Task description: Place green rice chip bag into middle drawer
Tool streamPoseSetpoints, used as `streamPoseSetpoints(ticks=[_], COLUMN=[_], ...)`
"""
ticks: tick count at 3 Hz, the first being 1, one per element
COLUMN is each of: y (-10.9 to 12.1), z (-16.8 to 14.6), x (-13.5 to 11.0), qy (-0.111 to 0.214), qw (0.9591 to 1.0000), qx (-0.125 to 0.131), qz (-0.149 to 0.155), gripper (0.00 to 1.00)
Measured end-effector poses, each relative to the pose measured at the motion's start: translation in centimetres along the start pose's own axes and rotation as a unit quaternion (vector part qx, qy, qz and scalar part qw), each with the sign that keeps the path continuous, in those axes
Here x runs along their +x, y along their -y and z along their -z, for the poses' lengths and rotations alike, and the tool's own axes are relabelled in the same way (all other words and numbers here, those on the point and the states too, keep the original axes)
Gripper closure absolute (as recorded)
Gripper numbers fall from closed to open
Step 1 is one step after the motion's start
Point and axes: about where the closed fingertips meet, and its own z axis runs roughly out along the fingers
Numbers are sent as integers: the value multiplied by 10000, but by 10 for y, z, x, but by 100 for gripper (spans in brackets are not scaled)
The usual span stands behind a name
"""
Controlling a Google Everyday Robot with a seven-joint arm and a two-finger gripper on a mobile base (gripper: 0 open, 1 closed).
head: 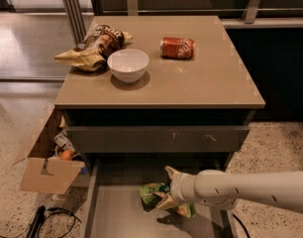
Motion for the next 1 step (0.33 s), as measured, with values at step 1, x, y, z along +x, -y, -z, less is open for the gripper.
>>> streamPoseSetpoints(ticks=[1], y=[0], z=[0], x=[0], qy=[0], qw=[10000], qx=[0], qz=[0], gripper=[0])
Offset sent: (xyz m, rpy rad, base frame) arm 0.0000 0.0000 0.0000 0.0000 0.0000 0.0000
